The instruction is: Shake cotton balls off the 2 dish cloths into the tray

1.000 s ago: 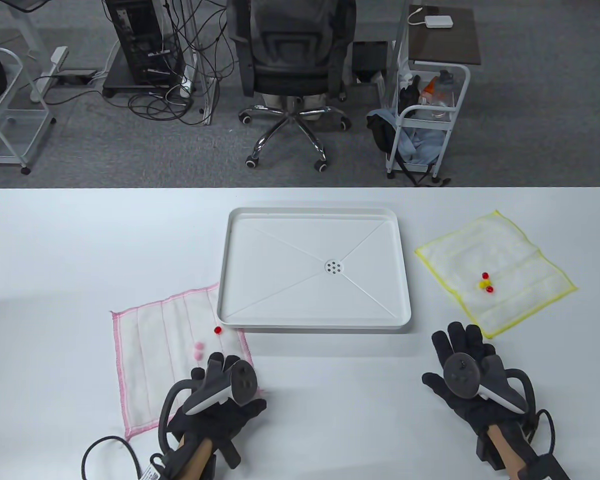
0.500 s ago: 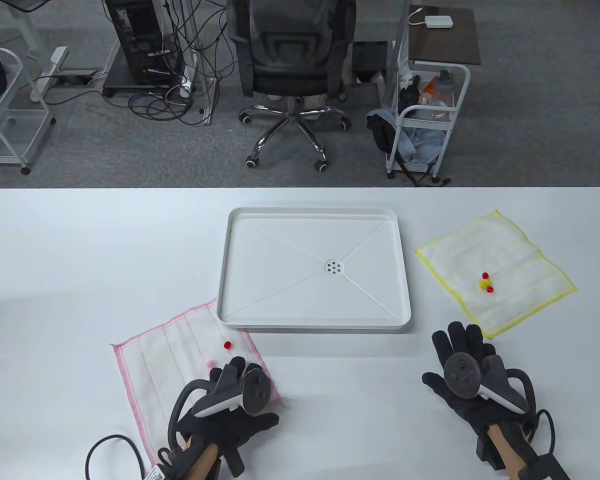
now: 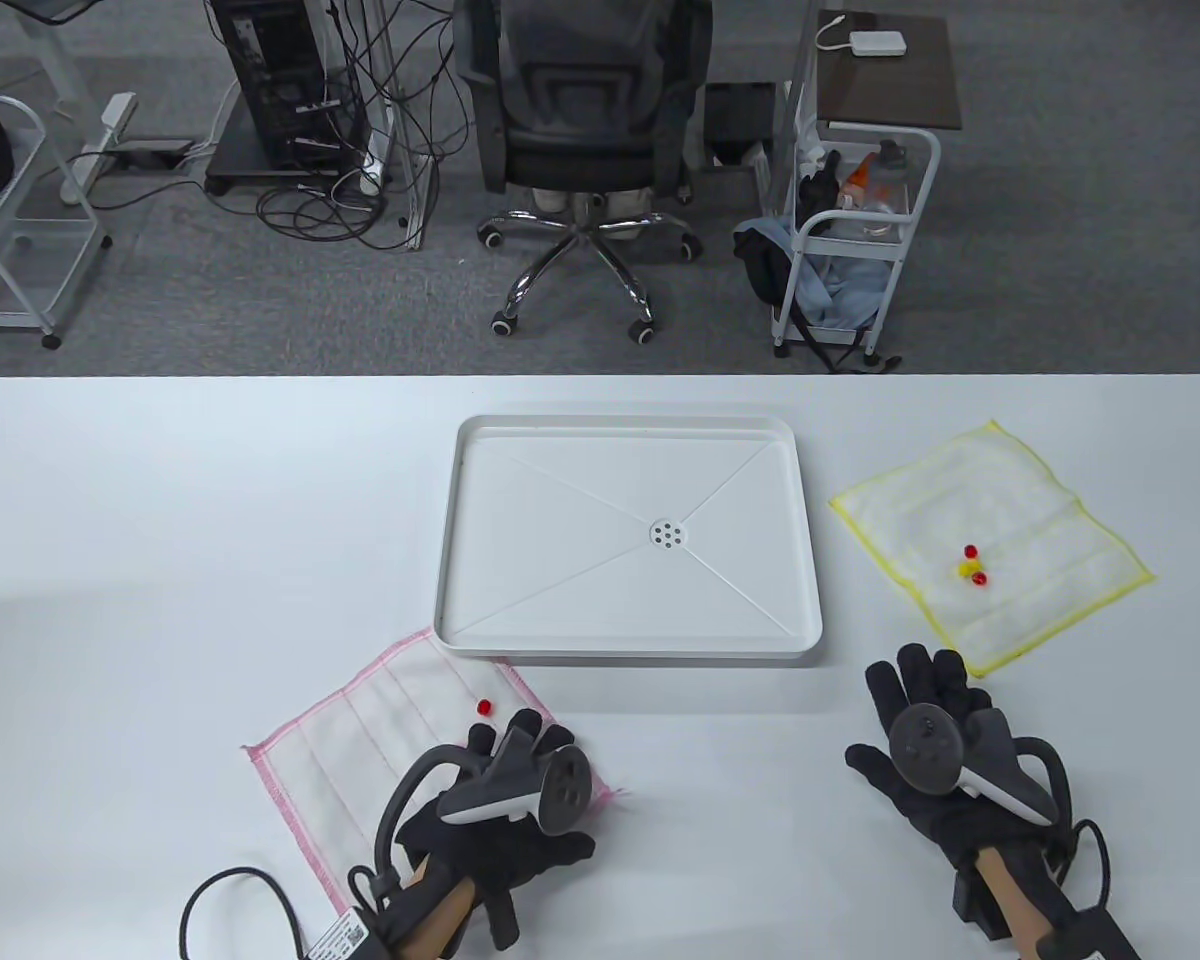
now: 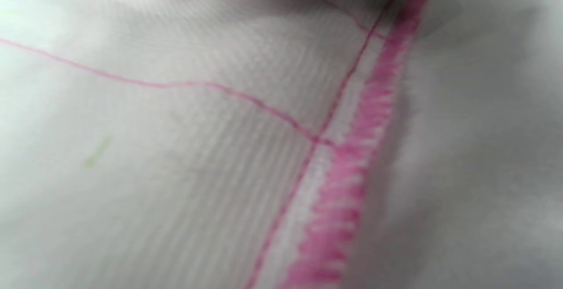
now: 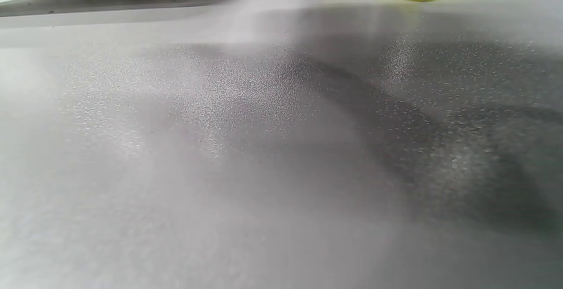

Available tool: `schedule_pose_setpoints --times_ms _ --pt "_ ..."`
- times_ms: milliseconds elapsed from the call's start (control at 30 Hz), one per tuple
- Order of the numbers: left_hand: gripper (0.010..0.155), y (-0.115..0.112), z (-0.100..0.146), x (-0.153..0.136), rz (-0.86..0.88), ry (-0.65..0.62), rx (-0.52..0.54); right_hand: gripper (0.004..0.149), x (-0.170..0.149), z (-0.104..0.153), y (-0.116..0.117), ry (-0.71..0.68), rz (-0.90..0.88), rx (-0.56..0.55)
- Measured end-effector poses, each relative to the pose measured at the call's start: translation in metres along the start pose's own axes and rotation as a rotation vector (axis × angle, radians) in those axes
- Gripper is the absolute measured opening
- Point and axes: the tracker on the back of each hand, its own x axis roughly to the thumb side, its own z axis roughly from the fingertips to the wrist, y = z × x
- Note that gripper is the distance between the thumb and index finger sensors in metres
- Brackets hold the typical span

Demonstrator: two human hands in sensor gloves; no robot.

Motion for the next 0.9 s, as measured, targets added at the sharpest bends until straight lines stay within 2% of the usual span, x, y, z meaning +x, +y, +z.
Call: schedule_pose_setpoints --times_ms 500,900 --pt "0.078 0.016 -0.022 0.021 -0.027 0.001 -0.047 0.077 -0.003 0.000 -0.001 0.005 -0.021 -0.006" --pt "0.078 0.038 -0.043 0.059 -0.062 0.001 -0.074 0.077 -0.007 -0.001 -0.002 0.028 -0.022 -0.011"
